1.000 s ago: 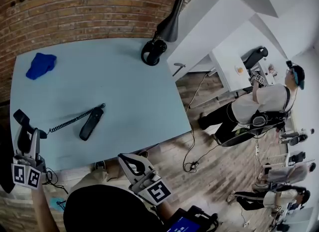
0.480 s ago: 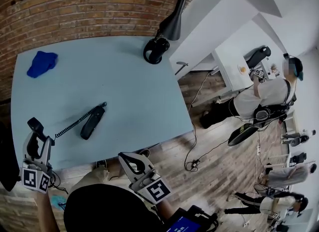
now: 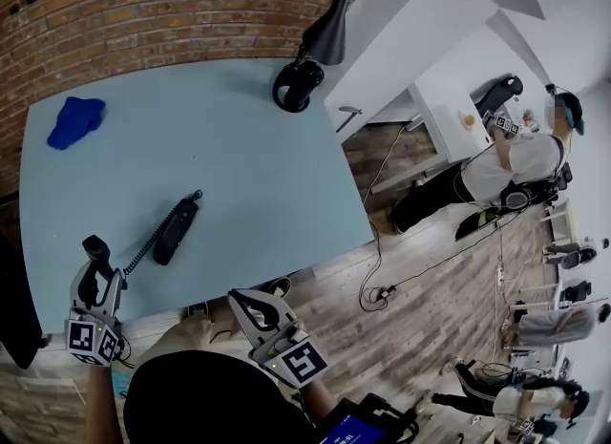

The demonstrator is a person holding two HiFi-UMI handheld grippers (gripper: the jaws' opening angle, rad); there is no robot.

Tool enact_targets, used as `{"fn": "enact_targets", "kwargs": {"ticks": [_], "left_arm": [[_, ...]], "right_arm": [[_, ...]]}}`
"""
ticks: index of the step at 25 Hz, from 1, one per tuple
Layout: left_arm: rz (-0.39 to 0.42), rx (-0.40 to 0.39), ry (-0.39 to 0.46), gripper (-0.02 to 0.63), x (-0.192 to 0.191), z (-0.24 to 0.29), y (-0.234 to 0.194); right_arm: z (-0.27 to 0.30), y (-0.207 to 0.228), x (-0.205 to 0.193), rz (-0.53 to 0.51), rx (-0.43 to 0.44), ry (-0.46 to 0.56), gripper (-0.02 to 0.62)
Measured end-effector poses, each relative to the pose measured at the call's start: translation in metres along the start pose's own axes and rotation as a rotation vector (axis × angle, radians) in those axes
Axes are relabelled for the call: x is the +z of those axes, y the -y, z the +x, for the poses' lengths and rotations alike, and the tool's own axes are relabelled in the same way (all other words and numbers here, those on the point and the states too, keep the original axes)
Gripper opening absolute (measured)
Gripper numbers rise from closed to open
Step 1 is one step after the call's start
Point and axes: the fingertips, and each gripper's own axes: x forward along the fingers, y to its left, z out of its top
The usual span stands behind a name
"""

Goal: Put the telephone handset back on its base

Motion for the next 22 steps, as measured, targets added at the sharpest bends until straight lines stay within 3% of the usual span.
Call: {"fn": "enact_targets", "kwargs": {"ticks": [22], "left_arm": [[0.104, -0.133, -0.202, 0.264, -0.036, 0.125, 0.06]], "right_arm": [[-0.062, 0.071, -0.002, 0.075, -0.211, 0.001, 0.014]]}}
